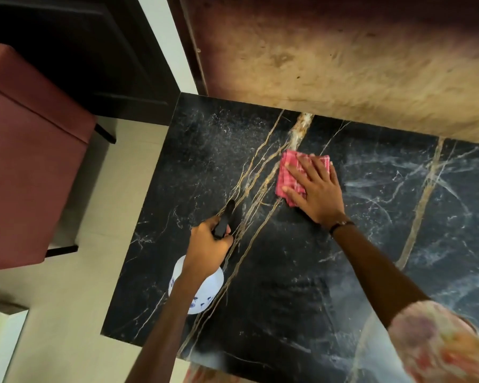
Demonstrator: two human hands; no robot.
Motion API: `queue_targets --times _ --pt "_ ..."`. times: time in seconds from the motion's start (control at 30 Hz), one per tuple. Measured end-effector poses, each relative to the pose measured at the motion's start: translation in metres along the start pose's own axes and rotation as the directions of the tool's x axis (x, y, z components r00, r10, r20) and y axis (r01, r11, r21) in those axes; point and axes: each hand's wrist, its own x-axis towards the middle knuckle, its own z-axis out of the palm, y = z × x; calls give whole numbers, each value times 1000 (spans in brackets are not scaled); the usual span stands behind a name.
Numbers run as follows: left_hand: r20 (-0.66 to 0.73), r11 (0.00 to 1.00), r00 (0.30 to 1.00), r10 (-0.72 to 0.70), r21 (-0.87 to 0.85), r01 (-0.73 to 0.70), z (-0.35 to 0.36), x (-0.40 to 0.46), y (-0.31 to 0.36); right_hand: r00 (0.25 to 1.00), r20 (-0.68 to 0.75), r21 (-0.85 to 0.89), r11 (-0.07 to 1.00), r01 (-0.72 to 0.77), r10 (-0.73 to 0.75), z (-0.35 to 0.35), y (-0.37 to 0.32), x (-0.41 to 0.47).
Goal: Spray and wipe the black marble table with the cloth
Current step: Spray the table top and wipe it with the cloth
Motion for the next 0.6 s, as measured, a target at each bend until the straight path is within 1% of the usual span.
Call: queue_targets --times 0.07,0.1,0.13,0.2,0.27,0.33,0.4,0.43,0.5,0.6 --pt "1 1000 1000 -4 -9 4 2 -2 -1 994 -16 15 994 -110 110 0 -23 26" --pt "3 1000 1000 -3 -15 3 2 -4 -2 992 -12 15 992 -124 124 1 -38 37" --pt "7 1000 1000 0 -17 0 2 -5 -3 995 0 5 995 -104 104 3 -52 45" --pt "9 1000 1000 19 4 -19 2 -5 -6 1000 11 -28 1000 2 -1 9 -79 45" --pt "-3 999 1000 28 16 -28 2 -4 -11 990 25 -35 989 141 -140 15 -98 24" --pt "-12 1000 1000 26 15 -26 1 -5 -15 968 35 -35 968 249 -248 19 -98 -5" --pt "-4 1000 1000 27 0 -27 -2 -8 -18 954 31 -38 953 301 -300 18 -81 -32" --pt "-1 1000 1000 23 -12 -23 -4 -9 -20 953 35 -38 952 303 -302 15 -69 -40" --pt "0 999 1000 2 -38 -2 -7 -13 -24 967 44 -33 967 251 -250 11 -48 -43" --pt "3 997 999 -35 -69 35 -13 -19 -34 996 51 -10 998 67 -67 9 -53 -22"
